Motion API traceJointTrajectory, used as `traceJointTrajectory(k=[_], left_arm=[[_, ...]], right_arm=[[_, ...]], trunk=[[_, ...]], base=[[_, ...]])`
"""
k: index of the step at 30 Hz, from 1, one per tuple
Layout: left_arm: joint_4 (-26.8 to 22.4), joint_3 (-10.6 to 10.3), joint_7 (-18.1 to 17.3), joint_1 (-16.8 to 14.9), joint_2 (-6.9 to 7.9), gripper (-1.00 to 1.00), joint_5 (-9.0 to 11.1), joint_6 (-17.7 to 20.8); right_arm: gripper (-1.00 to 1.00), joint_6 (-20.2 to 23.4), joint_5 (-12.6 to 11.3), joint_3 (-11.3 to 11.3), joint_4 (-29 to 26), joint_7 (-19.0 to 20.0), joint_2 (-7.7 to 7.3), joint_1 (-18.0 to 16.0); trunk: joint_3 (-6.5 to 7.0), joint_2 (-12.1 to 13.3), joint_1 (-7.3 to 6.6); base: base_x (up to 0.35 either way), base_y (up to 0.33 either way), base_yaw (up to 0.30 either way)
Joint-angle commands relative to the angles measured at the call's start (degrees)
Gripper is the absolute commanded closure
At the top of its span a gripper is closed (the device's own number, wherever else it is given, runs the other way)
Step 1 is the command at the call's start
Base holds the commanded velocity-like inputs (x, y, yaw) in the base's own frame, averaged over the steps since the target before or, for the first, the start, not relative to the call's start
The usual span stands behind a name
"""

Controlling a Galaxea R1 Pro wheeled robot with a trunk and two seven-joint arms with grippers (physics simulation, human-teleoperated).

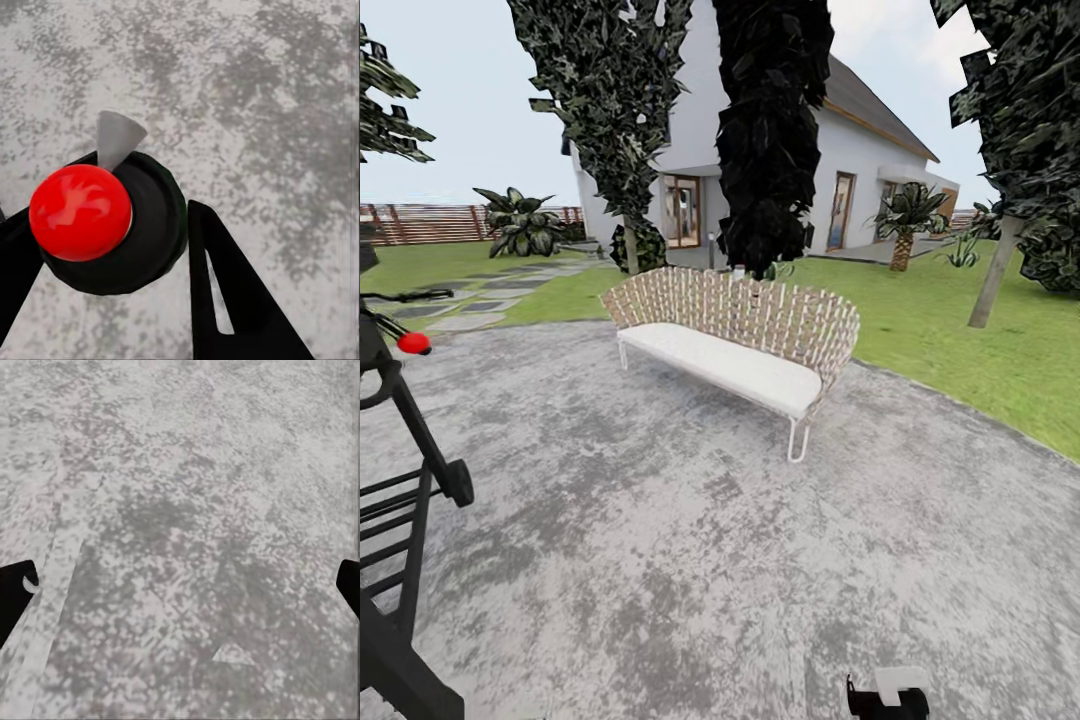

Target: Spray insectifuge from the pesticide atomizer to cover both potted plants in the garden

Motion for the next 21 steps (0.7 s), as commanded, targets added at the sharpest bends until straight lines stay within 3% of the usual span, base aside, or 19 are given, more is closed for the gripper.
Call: traceJointTrajectory(k=[1, 21], left_arm=[[0.04, 0.51, -0.26, -0.04, 0.05, 1.0, -0.41, -0.18], [0.04, 0.51, -0.25, -0.04, 0.09, 1.0, -0.32, -0.18]], right_arm=[[-1.0, -0.14, 0.61, -0.32, 0.03, -0.27, 0.05, -0.04], [-1.0, -0.14, 0.79, -0.21, 0.03, -0.1, 0.01, -0.04]], trunk=[[-0.05, -0.02, 0.02], [-0.05, -0.02, 0.02]], base=[[0.296, -0.195, -0.003], [0.296, -0.195, 0.0]])
